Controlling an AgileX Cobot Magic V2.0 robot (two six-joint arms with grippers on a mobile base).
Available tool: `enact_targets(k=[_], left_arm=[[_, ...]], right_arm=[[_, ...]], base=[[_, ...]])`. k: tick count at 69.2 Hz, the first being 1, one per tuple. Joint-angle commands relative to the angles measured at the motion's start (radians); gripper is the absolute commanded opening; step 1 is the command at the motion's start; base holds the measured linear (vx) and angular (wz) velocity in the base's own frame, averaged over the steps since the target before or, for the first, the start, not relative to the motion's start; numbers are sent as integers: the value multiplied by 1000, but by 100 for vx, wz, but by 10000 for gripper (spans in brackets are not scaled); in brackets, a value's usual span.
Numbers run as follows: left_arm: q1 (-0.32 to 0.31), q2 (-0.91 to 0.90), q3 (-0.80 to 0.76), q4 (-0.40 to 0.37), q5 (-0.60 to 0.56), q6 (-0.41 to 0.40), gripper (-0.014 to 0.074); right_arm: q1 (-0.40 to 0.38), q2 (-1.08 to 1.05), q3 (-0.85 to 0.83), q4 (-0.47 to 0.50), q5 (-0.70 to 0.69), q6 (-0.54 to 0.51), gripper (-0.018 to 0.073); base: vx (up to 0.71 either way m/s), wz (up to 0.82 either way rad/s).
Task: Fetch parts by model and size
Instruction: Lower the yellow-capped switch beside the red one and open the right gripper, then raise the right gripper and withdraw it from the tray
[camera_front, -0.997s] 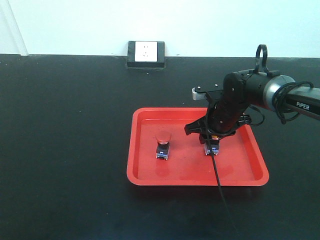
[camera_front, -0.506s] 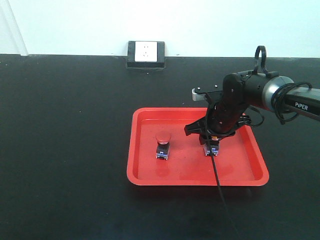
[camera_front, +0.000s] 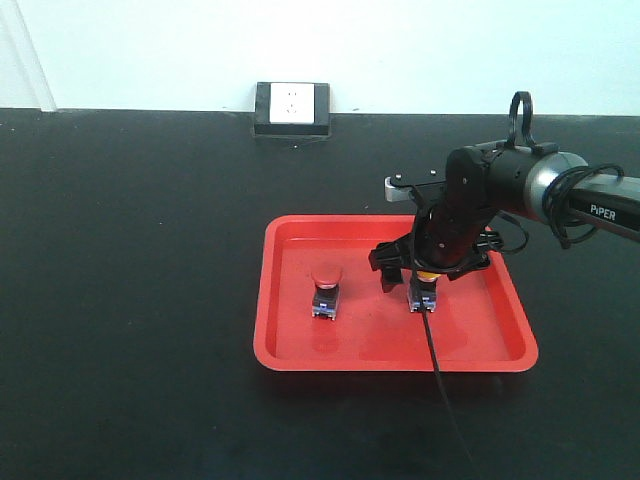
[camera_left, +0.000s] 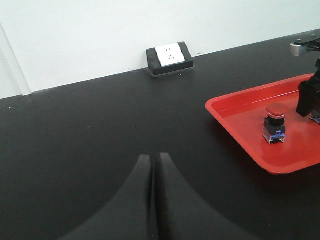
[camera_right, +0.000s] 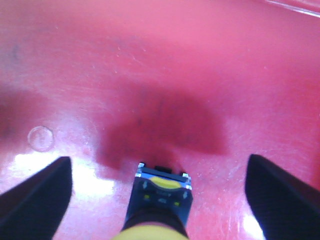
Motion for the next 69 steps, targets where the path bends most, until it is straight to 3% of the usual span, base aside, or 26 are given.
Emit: enact_targets(k=[1,39,69], left_arm=[[2,11,-25,3,-67,-3,-6],[2,11,-25,3,-64,-3,-6],[2,11,-25,3,-62,-3,-6]], right_arm=[[-5,-56,-32,0,-19,-1,723],[-5,-135,-28,0,-18,-10,594],[-5,-379,174,-24,-221,30,480]], base=[[0,0],[0,0],[0,0]])
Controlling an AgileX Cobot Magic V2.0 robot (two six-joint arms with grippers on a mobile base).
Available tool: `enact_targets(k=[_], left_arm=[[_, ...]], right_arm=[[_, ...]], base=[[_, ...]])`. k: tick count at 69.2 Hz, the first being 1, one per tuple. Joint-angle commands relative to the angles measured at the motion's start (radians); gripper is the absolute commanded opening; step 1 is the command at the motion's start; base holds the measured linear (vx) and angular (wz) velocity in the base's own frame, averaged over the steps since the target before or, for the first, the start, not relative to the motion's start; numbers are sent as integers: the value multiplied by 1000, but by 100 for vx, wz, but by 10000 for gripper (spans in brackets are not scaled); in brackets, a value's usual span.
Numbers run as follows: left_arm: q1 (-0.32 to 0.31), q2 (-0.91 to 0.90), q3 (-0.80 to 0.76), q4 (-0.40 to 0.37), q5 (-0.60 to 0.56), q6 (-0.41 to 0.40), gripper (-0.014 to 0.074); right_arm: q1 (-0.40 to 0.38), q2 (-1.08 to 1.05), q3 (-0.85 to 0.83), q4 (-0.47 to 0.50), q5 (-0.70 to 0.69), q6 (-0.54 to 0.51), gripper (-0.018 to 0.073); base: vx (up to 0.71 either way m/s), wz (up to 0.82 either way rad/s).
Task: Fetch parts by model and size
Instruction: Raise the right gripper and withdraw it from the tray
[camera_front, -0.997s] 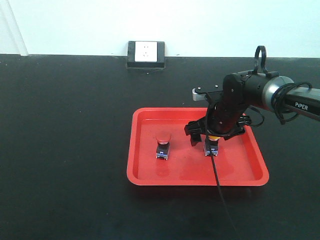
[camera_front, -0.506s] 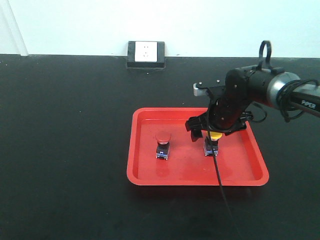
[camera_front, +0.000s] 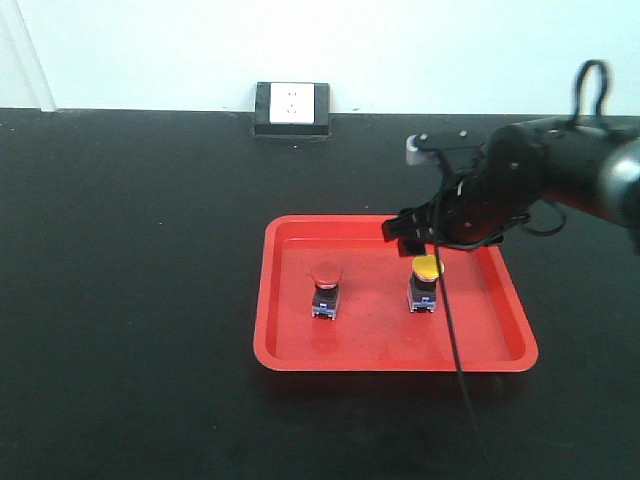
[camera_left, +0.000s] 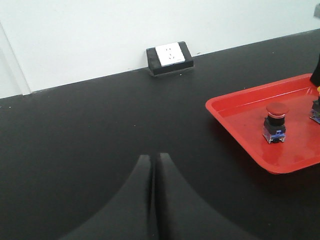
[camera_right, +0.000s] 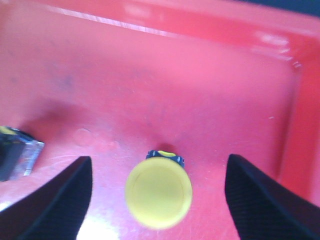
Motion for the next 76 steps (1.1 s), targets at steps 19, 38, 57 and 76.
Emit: enact_targets(k=[19,38,57,76], left_arm=[[2,11,-25,3,-63,-3,-6],[2,11,-25,3,-63,-3,-6],[2,11,-25,3,-63,-3,-6],[2,11,-25,3,-65,-3,-6]], right_arm=[[-5,-352,182,-99,-186,11,395],[-5,-640,451,-106,-351,11,219],[-5,-972,666,-109,-429,8,1],[-5,-1263,814,-116,-417,8,-9]], base=[[0,0],[0,0],[0,0],[0,0]])
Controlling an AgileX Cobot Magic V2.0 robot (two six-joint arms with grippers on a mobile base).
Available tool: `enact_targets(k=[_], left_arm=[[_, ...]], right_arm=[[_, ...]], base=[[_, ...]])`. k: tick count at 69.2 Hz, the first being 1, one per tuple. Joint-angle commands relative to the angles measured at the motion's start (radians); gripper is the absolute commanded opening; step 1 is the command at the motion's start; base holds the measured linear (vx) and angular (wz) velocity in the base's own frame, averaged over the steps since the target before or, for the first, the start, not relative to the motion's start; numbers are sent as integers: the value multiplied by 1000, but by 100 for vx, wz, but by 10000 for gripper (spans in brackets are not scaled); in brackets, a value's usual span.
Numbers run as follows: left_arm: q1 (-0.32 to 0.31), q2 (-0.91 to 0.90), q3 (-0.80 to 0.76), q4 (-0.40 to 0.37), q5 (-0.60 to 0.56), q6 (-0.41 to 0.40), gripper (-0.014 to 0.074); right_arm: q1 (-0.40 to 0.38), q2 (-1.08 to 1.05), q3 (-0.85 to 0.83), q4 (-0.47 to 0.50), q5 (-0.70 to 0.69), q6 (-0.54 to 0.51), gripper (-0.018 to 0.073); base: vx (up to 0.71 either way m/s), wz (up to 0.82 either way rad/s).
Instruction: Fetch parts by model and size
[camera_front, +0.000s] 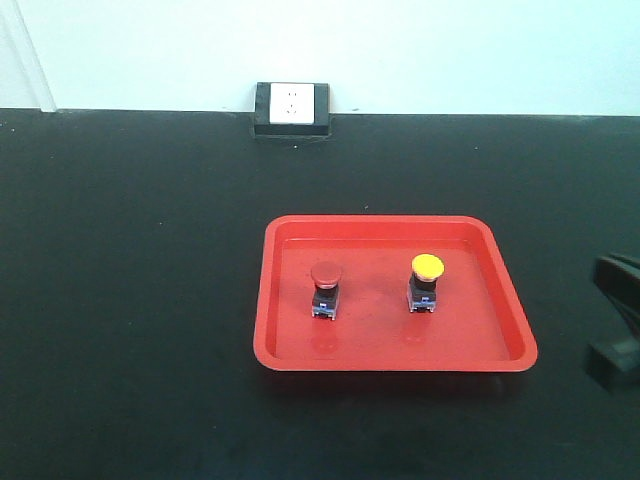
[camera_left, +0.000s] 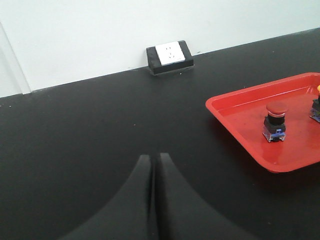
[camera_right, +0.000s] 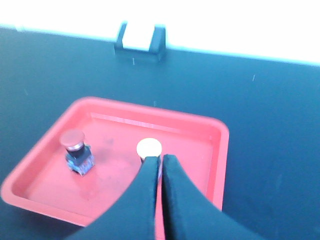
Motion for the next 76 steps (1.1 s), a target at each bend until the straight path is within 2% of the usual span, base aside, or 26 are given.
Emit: enact_targets(k=[1,23,76], left_arm=[[2,11,-25,3,-69,-3,-6],[2,11,-25,3,-69,-3,-6],[2,11,-25,4,-70,-3,-6]], right_arm=[[-5,-92,16,-13,-68,-4,-9],[-5,-288,83,-13,13,-4,-9],[-5,-295,83,-7,23,0,-9]], base=[[0,0],[0,0],[0,0]])
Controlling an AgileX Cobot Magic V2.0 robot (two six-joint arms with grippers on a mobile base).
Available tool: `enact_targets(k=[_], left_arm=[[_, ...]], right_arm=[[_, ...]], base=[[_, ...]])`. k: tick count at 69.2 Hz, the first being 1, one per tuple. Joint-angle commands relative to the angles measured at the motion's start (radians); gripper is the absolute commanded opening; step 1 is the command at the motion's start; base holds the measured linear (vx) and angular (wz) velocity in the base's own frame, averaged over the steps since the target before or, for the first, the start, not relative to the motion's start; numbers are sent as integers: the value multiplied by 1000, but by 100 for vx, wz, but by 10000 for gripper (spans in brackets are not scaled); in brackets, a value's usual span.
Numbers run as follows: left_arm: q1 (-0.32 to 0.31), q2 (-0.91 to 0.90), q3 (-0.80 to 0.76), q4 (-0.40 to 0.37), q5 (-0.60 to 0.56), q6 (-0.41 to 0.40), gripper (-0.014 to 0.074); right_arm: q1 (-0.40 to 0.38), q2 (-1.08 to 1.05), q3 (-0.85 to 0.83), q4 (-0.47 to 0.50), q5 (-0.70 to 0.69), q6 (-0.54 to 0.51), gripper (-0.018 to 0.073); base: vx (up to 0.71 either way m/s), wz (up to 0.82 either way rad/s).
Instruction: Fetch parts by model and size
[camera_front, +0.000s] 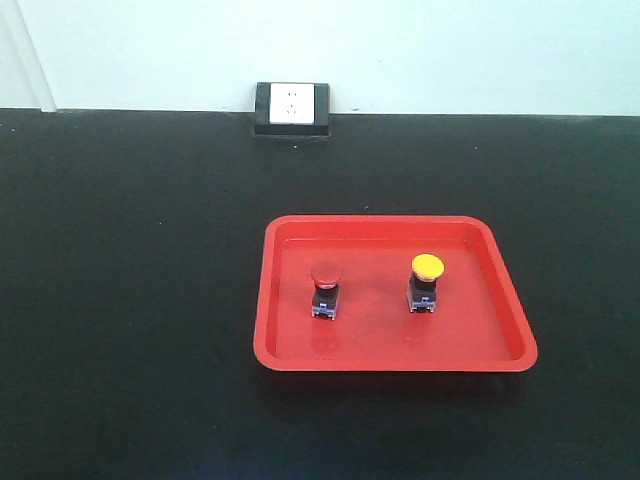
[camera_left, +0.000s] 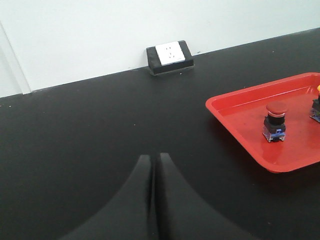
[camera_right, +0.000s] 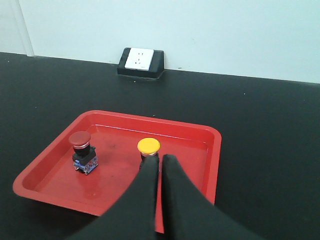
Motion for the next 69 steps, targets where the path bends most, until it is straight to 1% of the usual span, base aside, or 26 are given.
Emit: enact_targets(k=[1,37,41,46,52,54,59,63,69], left_arm=[[2,11,-25,4,-70,-3,-6],[4,11,-25,-1,-75,-3,-6],[27,11,-25,-45,-89,-3,-6],[78,11,-25,-108,-92,7,-6],[150,11,-25,-167,-104,70,-6],[173,11,-25,-185,-110,107,-6],[228,10,-25,-218,-123,153,-6],[265,4,-8,-237,-146,158,-6],[305,-19,52,-257,-225,153,-6]], right_arm=[[-5,9,-27,-7,-72,-1,-9],[-5,9,-27,-7,-72,-1,-9],[-5,9,-27,-7,-72,-1,-9],[-5,9,-27,-7,-72,-1,-9],[-5,9,-27,-7,-72,-1,-9],[-5,9,-27,-7,-72,-1,-9],[-5,9,-27,-7,-72,-1,-9],[-5,9,-27,-7,-72,-1,-9],[-5,9,-27,-7,-72,-1,-9]], base=[[0,0],[0,0],[0,0],[0,0],[0,0],[0,0],[0,0],[0,0],[0,0]])
